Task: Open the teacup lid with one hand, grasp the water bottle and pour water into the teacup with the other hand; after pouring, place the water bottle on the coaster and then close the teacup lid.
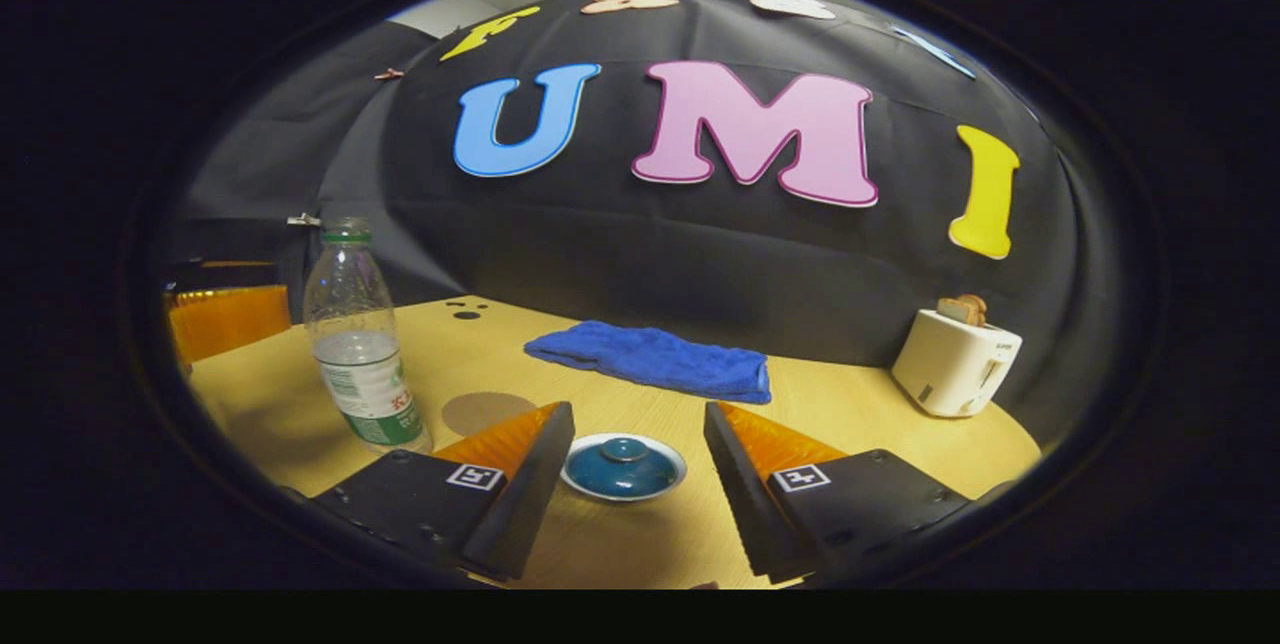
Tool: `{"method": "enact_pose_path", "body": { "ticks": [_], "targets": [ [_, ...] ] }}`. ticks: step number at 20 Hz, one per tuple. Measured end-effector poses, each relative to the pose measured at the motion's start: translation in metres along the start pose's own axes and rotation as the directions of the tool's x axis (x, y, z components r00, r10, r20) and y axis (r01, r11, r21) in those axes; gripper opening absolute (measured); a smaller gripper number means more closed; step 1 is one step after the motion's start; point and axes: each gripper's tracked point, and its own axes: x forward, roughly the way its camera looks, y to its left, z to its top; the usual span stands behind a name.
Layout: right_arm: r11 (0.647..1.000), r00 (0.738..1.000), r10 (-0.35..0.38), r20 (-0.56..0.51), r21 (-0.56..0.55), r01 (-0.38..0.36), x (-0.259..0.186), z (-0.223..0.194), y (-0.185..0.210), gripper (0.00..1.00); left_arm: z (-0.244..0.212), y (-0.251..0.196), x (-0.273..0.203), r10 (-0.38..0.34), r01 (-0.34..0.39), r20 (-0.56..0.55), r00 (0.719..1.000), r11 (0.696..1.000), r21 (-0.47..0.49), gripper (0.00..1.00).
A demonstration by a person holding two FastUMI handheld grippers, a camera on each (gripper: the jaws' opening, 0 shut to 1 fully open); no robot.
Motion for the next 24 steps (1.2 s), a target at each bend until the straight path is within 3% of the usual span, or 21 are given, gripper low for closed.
{"method": "enact_pose_path", "body": {
  "ticks": [2, 3, 5, 9, 13, 14, 16, 20, 21, 23, 24],
  "targets": [
    [1.0, 0.999, -0.006, -0.035, 0.02, 0.006, 0.006, -0.011, -0.005, 0.74, -0.004, 0.0, -0.001, 0.007, -0.007, -0.004, 1.0, 1.0, -0.005, 0.95],
    [0.999, 0.999, 0.002, -0.05, 0.034, 0.0, 0.008, -0.016, -0.004, 0.61, -0.002, 0.0, 0.0, 0.007, -0.007, 0.0, 1.0, 1.0, -0.002, 0.95],
    [0.998, 0.999, 0.005, -0.044, 0.056, -0.003, 0.013, -0.014, -0.003, 0.49, -0.005, 0.0, 0.002, 0.005, -0.005, 0.005, 1.0, 1.0, 0.011, 0.95],
    [0.997, 0.997, 0.038, -0.065, 0.065, -0.033, 0.016, -0.021, 0.003, 0.53, -0.008, -0.001, 0.006, 0.008, -0.008, -0.002, 1.0, 1.0, 0.004, 0.95],
    [0.996, 0.995, 0.053, -0.091, 0.078, -0.046, 0.017, -0.027, 0.003, 0.49, -0.014, -0.001, 0.013, 0.01, -0.01, -0.015, 1.0, 1.0, -0.001, 0.95],
    [0.994, 0.994, 0.058, -0.092, 0.094, -0.05, 0.018, -0.028, 0.005, 0.47, -0.014, -0.001, 0.014, 0.009, -0.009, -0.016, 1.0, 1.0, -0.001, 0.95],
    [0.993, 0.993, 0.073, -0.091, 0.101, -0.064, 0.015, -0.025, 0.008, 0.32, -0.018, -0.004, 0.016, 0.003, -0.003, -0.02, 1.0, 1.0, 0.006, 0.95],
    [0.996, 0.997, 0.068, -0.047, 0.063, -0.065, 0.013, -0.012, 0.005, 0.35, -0.027, -0.01, 0.02, -0.009, 0.01, -0.033, 0.999, 1.0, 0.022, 0.95],
    [0.996, 0.997, 0.065, -0.035, 0.066, -0.063, 0.013, -0.008, 0.003, 0.3, -0.03, -0.011, 0.022, -0.009, 0.01, -0.038, 0.999, 1.0, 0.024, 0.95],
    [0.996, 0.998, 0.06, -0.024, 0.069, -0.058, 0.012, -0.004, 0.0, 0.3, -0.035, -0.012, 0.025, -0.009, 0.01, -0.048, 0.999, 1.0, 0.025, 0.95],
    [0.996, 0.998, 0.055, -0.015, 0.072, -0.054, 0.01, 0.0, -0.003, 0.34, -0.037, -0.012, 0.027, -0.005, 0.006, -0.052, 0.999, 1.0, 0.026, 0.95]
  ]
}}
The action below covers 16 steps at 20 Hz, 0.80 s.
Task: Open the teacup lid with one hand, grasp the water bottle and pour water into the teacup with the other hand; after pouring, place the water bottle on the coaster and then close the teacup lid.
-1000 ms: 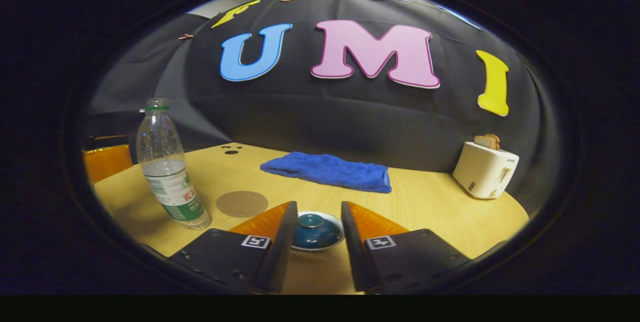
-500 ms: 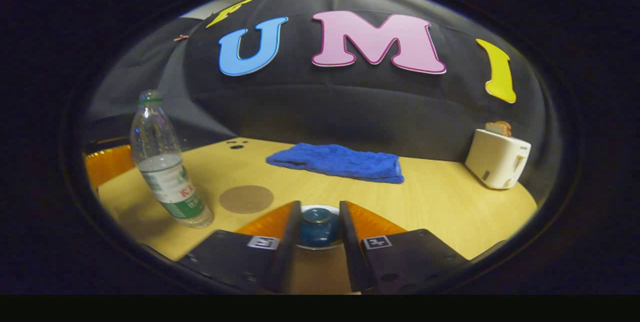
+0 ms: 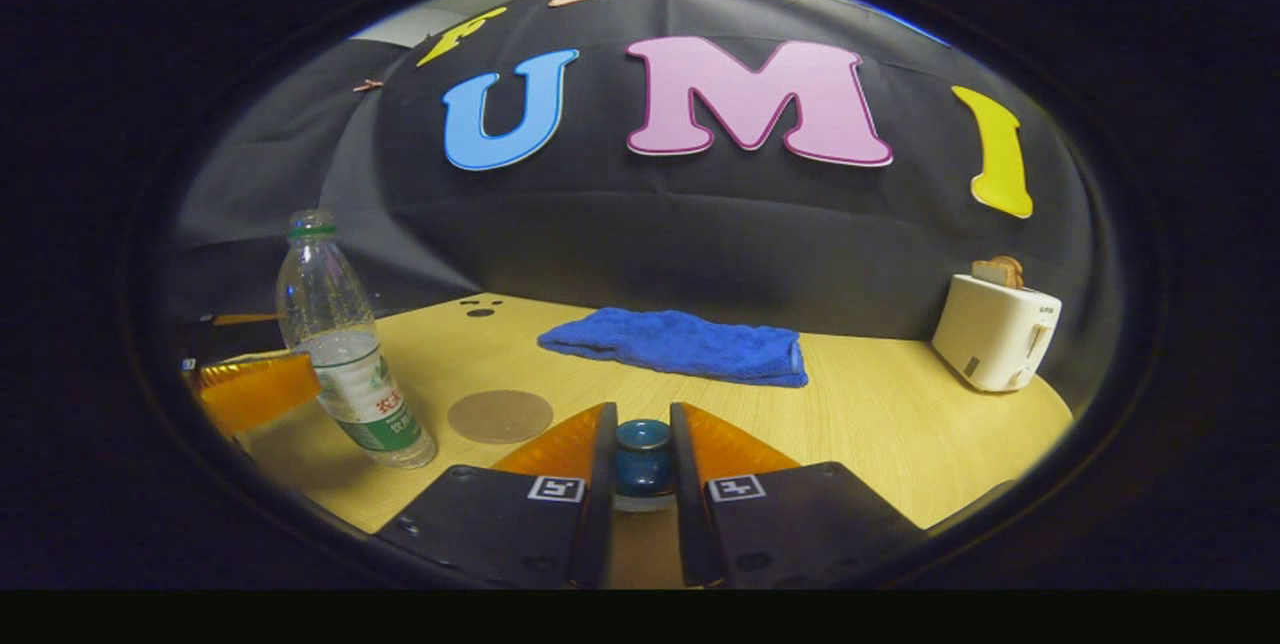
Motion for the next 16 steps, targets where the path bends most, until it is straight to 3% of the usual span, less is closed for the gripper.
{"method": "enact_pose_path", "body": {
  "ticks": [3, 4, 5, 7, 8, 13, 15, 16],
  "targets": [
    [1.0, 0.999, -0.017, 0.039, 0.005, 0.016, -0.011, 0.017, -0.011, 0.25, -0.008, 0.001, 0.007, 0.013, -0.013, -0.014, 1.0, 1.0, 0.004, 0.95],
    [1.0, 0.998, -0.026, 0.049, 0.006, 0.025, -0.016, 0.022, -0.016, 0.34, -0.011, 0.002, 0.01, 0.018, -0.018, -0.024, 1.0, 1.0, 0.003, 0.95],
    [0.999, 0.998, -0.034, 0.058, 0.007, 0.033, -0.021, 0.027, -0.022, 0.3, -0.017, 0.002, 0.012, 0.022, -0.022, -0.038, 0.999, 1.0, 0.0, 0.95],
    [0.998, 0.996, -0.055, 0.076, 0.002, 0.055, -0.032, 0.037, -0.035, 0.3, -0.027, 0.004, 0.017, 0.035, -0.036, -0.066, 0.997, 0.999, -0.013, 0.95],
    [0.998, 0.994, -0.066, 0.083, -0.004, 0.067, -0.037, 0.041, -0.042, 0.34, -0.029, 0.004, 0.019, 0.036, -0.037, -0.07, 0.997, 0.999, -0.018, 0.95],
    [0.994, 0.99, -0.105, 0.1, -0.019, 0.107, -0.06, 0.051, -0.07, 0.3, -0.048, -0.004, 0.031, 0.022, -0.026, -0.115, 0.993, 0.999, -0.032, 0.95],
    [0.993, 0.989, -0.116, 0.093, -0.02, 0.118, -0.066, 0.047, -0.08, 0.34, -0.05, -0.004, 0.033, 0.033, -0.036, -0.126, 0.991, 0.999, -0.024, 0.95],
    [0.992, 0.988, -0.122, 0.09, -0.017, 0.124, -0.067, 0.045, -0.084, 0.34, -0.048, -0.004, 0.033, 0.035, -0.039, -0.126, 0.991, 0.999, -0.024, 0.85]
  ]
}}
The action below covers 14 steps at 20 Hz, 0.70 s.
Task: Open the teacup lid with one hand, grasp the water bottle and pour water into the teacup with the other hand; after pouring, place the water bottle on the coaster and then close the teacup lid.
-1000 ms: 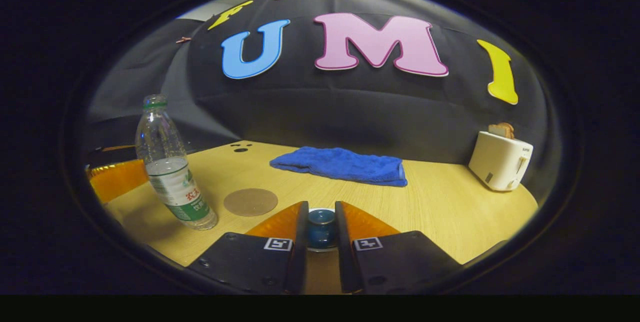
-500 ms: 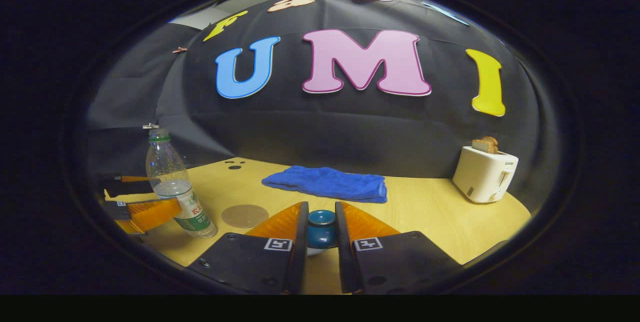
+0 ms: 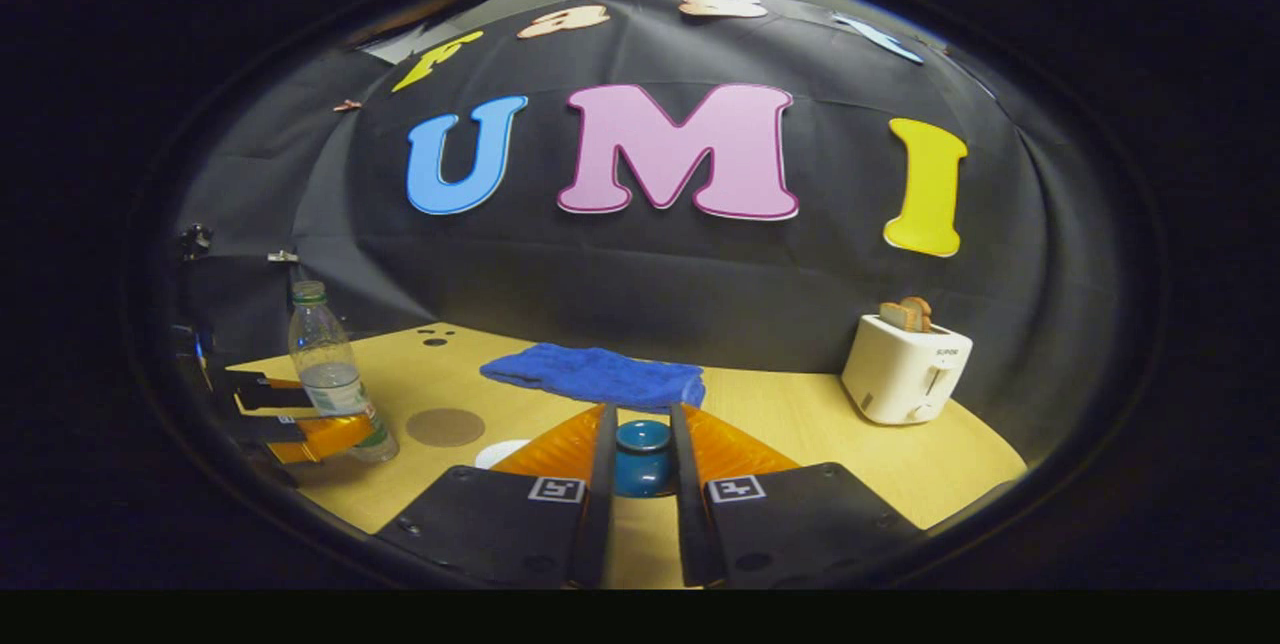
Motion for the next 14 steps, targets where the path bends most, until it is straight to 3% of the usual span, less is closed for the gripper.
{"method": "enact_pose_path", "body": {
  "ticks": [2, 3, 6, 7, 11, 14],
  "targets": [
    [1.0, 1.0, -0.004, -0.005, 0.006, 0.004, -0.004, -0.003, -0.007, 0.34, 0.0, -0.004, -0.001, -0.006, 0.006, -0.006, 1.0, 1.0, 0.019, 0.79],
    [1.0, 1.0, -0.004, -0.007, 0.006, 0.004, -0.005, -0.004, -0.009, 0.3, 0.0, -0.003, -0.001, 0.004, -0.004, -0.012, 1.0, 0.999, 0.046, 0.78],
    [1.0, 1.0, -0.005, -0.006, 0.007, 0.005, -0.009, -0.005, -0.017, 0.34, 0.01, 0.004, -0.001, 0.057, -0.054, -0.014, 0.998, 0.983, 0.176, 0.77],
    [1.0, 1.0, -0.007, -0.005, 0.006, 0.007, -0.01, -0.005, -0.021, 0.25, 0.014, 0.006, -0.002, 0.072, -0.069, -0.003, 0.997, 0.971, 0.227, 0.77],
    [1.0, 1.0, -0.021, 0.007, -0.003, 0.021, -0.015, -0.001, -0.036, 0.34, 0.028, 0.016, 0.007, 0.13, -0.114, -0.004, 0.992, 0.886, 0.45, 0.76],
    [0.999, 1.0, -0.028, 0.007, -0.018, 0.028, -0.02, -0.001, -0.048, 0.3, 0.034, 0.023, 0.018, 0.155, -0.128, 0.006, 0.988, 0.792, 0.597, 0.76]
  ]
}}
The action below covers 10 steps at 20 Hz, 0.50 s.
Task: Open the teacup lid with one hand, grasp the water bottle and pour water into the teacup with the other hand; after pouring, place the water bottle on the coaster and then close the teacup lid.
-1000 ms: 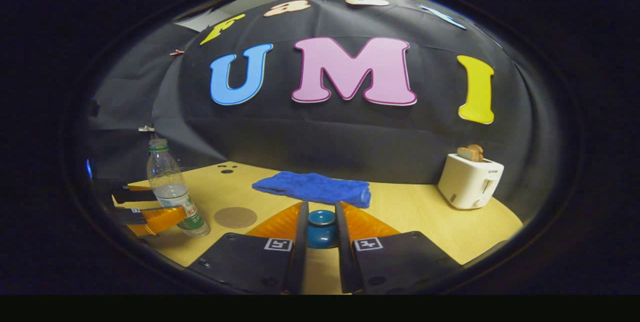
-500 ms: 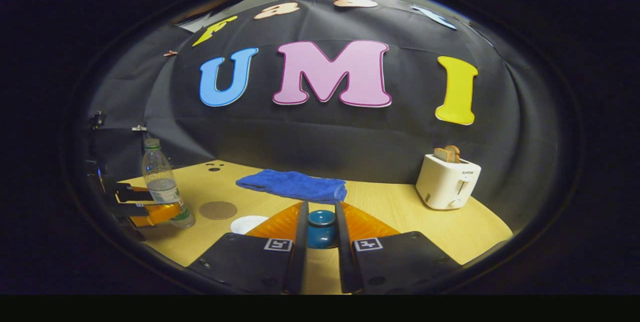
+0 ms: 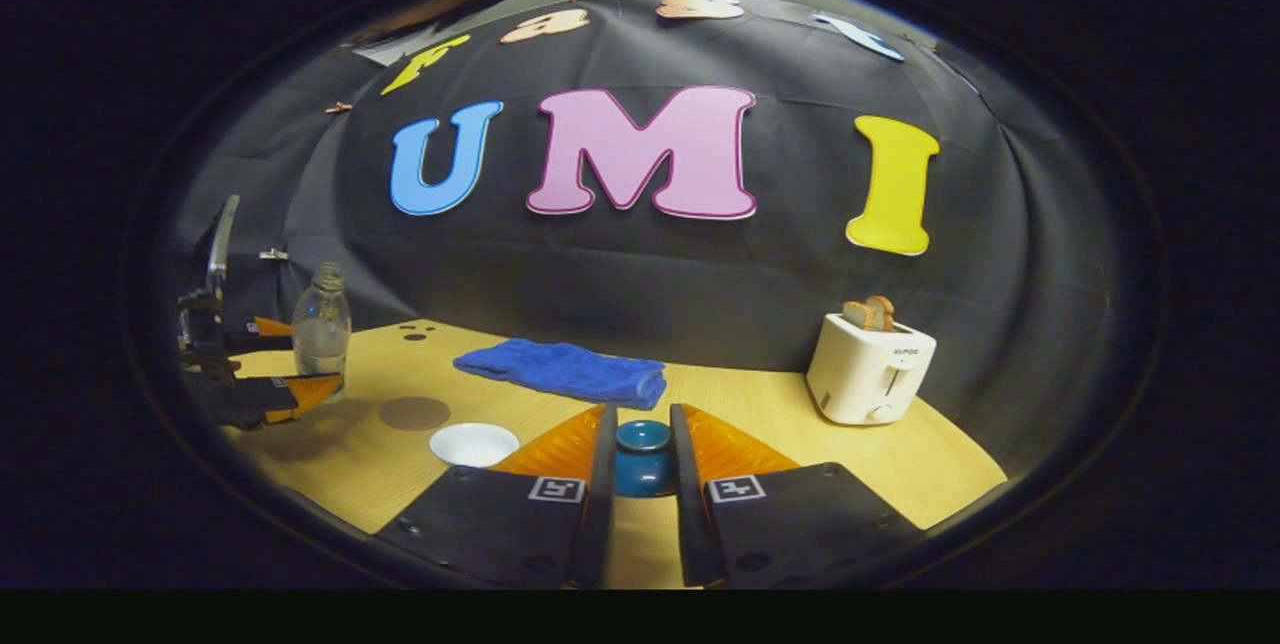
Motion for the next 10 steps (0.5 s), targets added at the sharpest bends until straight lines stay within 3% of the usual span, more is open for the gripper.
{"method": "enact_pose_path", "body": {
  "ticks": [1, 2, 4, 10],
  "targets": [
    [1.0, 1.0, -0.003, 0.001, -0.005, 0.003, -0.002, 0.0, -0.004, 0.34, -0.001, 0.002, 0.002, 0.01, -0.01, -0.004, 1.0, 0.998, 0.062, 0.76],
    [1.0, 1.0, -0.006, 0.002, -0.01, 0.006, -0.004, 0.0, -0.009, 0.3, -0.001, 0.004, 0.004, 0.017, -0.016, -0.004, 1.0, 0.992, 0.122, 0.76],
    [1.0, 1.0, -0.014, 0.005, -0.02, 0.014, -0.008, 0.0, -0.016, 0.34, -0.001, 0.004, 0.01, 0.03, -0.03, 0.003, 1.0, 0.974, 0.224, 0.76],
    [0.999, 0.999, -0.032, 0.0, -0.037, 0.032, -0.017, -0.004, -0.034, 0.3, 0.008, 0.002, 0.022, 0.036, -0.045, 0.029, 0.999, 0.893, 0.448, 0.76]
  ]
}}
